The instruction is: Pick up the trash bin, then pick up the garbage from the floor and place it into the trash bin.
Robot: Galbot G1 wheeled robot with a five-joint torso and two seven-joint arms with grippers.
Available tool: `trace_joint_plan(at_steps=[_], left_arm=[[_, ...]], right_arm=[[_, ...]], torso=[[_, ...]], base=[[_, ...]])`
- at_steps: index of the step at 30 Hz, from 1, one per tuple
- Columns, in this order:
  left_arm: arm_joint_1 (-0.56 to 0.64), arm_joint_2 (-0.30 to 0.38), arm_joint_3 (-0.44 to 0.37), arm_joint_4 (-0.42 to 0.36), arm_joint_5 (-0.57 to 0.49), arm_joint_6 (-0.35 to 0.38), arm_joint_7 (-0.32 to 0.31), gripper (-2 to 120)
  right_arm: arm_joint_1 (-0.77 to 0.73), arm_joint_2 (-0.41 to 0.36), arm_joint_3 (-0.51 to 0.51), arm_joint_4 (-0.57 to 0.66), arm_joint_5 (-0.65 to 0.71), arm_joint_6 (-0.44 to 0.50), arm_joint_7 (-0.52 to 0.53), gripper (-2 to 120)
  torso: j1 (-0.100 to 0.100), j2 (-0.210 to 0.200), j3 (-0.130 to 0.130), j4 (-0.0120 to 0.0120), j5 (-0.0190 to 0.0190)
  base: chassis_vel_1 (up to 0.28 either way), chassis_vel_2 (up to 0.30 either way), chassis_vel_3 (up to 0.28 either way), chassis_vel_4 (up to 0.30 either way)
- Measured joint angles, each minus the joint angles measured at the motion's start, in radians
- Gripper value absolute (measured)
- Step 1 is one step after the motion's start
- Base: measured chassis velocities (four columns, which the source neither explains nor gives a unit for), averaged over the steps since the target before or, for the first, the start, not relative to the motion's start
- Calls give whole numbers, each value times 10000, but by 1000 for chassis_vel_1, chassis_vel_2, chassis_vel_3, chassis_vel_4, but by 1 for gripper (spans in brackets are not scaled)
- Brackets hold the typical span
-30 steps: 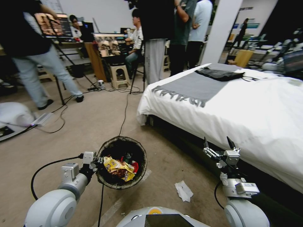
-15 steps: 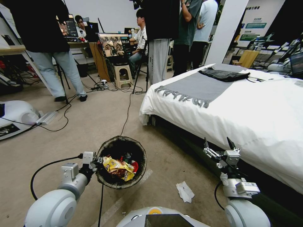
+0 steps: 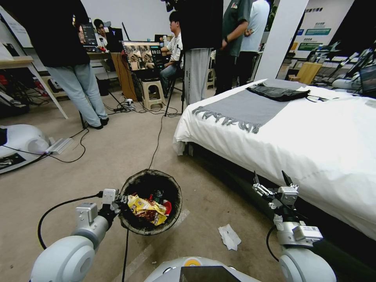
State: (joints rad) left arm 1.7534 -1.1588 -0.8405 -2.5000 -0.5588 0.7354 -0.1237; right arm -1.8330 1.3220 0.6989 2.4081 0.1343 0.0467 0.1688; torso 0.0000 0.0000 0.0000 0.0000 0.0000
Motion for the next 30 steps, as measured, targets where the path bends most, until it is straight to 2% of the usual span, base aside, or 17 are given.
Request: trace_joint_plan(at_steps=[30], left_arm=[[-30,19,4,0,-60,0,13,2]], right_arm=[[47,6,-135,-69,-91,-56,30,100]], torso=[[0,-1,0,0,0]], base=[[11,-8,-9,10]])
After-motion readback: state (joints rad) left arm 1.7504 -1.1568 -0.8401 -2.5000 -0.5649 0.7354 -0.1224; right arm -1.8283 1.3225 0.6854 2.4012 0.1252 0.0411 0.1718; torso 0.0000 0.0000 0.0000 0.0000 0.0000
